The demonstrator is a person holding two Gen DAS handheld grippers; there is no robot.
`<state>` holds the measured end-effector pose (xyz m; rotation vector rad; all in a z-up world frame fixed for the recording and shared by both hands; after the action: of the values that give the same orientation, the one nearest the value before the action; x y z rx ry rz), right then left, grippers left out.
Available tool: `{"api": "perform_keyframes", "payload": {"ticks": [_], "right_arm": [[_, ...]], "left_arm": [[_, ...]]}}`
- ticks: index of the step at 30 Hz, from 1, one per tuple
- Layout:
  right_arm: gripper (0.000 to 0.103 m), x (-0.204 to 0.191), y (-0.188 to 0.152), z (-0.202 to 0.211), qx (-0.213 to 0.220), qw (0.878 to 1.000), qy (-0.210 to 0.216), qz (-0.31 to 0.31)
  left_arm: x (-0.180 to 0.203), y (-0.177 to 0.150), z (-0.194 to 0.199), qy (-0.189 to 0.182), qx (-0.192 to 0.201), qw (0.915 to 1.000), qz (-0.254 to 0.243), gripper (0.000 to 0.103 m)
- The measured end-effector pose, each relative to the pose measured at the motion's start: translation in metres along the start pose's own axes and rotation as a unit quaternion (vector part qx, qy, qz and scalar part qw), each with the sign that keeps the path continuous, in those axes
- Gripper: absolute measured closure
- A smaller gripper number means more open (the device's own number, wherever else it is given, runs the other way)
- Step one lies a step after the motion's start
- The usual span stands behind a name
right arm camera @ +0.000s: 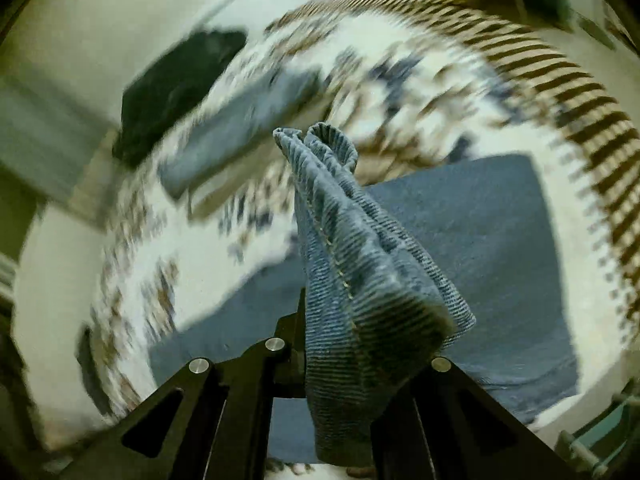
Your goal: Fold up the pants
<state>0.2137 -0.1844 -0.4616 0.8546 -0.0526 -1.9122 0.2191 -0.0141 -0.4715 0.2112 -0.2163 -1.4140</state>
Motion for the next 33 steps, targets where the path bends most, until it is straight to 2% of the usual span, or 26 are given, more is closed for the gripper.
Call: {"api": "perform_keyframes", "payload": {"ticks": [4, 7, 8, 10, 11, 12, 14, 15, 17, 21, 23, 26, 28, 29, 30, 32, 33], "right_arm": [[0.097, -0.023, -0.046, -0.05, -0.038, 0.995, -0.031, 0.085], [0.095, -0.033, -0.07, -0.079, -0.065, 0.983, -0.071, 0.158], [0.089, -0.036, -0.076, -0.086, -0.075, 0.978, -0.079, 0.177], [0.069, -0.038, -0.078, -0.091, -0.106, 0.972, -0.073, 0.197], [0.05, -0.042, -0.08, -0.091, -0.128, 0.969, -0.053, 0.204], [0.038, -0.045, -0.081, -0.085, -0.146, 0.968, -0.024, 0.202], [0.031, -0.039, -0.074, -0.065, -0.16, 0.972, 0.013, 0.172], [0.021, -0.029, -0.068, -0.051, -0.162, 0.975, 0.029, 0.147], [0.016, -0.003, -0.055, -0.026, -0.157, 0.981, 0.033, 0.106], [0.015, 0.078, -0.036, 0.013, -0.145, 0.988, -0.026, 0.037], [0.015, 0.115, -0.029, 0.019, -0.147, 0.987, -0.063, 0.022], [0.015, 0.156, -0.013, 0.02, -0.151, 0.984, -0.097, -0.01], [0.015, 0.172, -0.009, 0.017, -0.155, 0.982, -0.104, -0.031], [0.015, 0.183, -0.009, 0.014, -0.159, 0.98, -0.106, -0.05], [0.015, 0.192, -0.003, 0.01, -0.161, 0.979, -0.107, -0.062], [0.015, 0.207, -0.003, 0.006, -0.167, 0.976, -0.109, -0.087], [0.015, 0.211, -0.005, 0.004, -0.168, 0.975, -0.109, -0.094]], "left_arm": [[-0.034, -0.002, -0.012, 0.024, -0.006, 0.9994, 0.024, 0.0], [-0.049, 0.001, -0.019, 0.03, -0.011, 0.9985, 0.045, 0.0], [-0.05, 0.003, -0.021, 0.027, -0.01, 0.9982, 0.052, 0.0], [-0.05, 0.008, -0.023, 0.021, -0.007, 0.998, 0.059, 0.0], [-0.047, 0.011, -0.023, 0.017, -0.006, 0.998, 0.061, 0.0], [-0.045, 0.013, -0.024, 0.011, -0.005, 0.9979, 0.063, 0.0], [-0.035, 0.019, -0.026, -0.017, -0.008, 0.9971, 0.073, 0.0], [-0.029, 0.02, -0.028, -0.03, -0.011, 0.9966, 0.077, 0.0], [-0.013, 0.023, -0.033, -0.059, -0.016, 0.9951, 0.078, 0.0], [0.033, 0.02, -0.059, -0.091, -0.04, 0.9944, 0.034, 0.0], [0.052, 0.015, -0.081, -0.08, -0.05, 0.9955, 0.004, 0.0], [0.067, 0.006, -0.117, -0.056, -0.075, 0.9953, -0.026, 0.0], [0.071, 0.0, -0.134, -0.06, -0.09, 0.9935, -0.034, 0.013], [0.072, -0.002, -0.139, -0.068, -0.095, 0.9924, -0.036, 0.04], [0.073, -0.004, -0.143, -0.079, -0.096, 0.9916, -0.038, 0.071], [0.072, -0.005, -0.141, -0.087, -0.086, 0.9915, -0.044, 0.085], [0.07, -0.005, -0.136, -0.095, -0.08, 0.9913, -0.042, 0.088]]}}
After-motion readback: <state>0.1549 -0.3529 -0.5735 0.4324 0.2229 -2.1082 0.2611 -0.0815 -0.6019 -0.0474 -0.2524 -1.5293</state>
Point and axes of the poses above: each gripper's, at about its wrist camera, not at the fingertips, and z roughly against the way its jaws point, x to its right, y to its top, the point moved 4 cm from there along -z, roughly the way its jaws point, and after that the axes turned 6 degrees about x, right-handed, at the moved point
